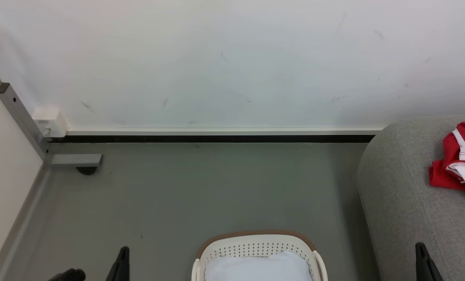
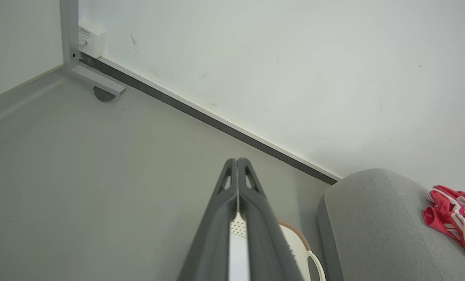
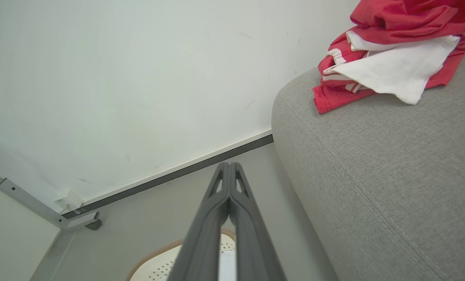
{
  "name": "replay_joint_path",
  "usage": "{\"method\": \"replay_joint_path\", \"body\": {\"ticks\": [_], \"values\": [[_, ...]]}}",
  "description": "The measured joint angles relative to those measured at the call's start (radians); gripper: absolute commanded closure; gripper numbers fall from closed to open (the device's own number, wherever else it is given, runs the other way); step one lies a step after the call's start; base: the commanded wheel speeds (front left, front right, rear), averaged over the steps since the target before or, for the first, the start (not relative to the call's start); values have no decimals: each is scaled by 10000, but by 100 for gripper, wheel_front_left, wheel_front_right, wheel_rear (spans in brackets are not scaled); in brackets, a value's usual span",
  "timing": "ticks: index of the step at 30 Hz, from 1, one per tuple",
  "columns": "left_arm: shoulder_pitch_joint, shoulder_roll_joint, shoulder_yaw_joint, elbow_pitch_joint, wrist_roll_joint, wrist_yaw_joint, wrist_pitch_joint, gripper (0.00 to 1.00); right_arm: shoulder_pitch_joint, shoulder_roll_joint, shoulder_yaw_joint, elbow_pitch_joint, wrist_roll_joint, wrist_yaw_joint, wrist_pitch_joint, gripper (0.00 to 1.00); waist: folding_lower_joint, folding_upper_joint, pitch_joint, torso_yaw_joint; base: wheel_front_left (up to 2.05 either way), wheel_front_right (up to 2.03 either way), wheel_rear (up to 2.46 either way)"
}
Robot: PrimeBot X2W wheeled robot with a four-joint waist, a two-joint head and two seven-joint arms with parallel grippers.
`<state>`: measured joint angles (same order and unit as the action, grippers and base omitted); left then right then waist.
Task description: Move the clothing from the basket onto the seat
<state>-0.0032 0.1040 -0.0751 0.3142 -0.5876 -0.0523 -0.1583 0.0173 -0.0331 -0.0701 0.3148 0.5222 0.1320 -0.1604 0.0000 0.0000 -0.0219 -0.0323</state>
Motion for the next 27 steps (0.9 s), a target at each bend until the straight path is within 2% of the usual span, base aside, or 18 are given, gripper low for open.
{"method": "replay_joint_path", "body": {"ticks": [27], "values": [[-356, -211, 665, -253, -3659, -268, 966, 100, -419, -29, -142, -247, 3875, 0, 989, 100, 0, 0, 65, 84, 0, 0, 0]]}}
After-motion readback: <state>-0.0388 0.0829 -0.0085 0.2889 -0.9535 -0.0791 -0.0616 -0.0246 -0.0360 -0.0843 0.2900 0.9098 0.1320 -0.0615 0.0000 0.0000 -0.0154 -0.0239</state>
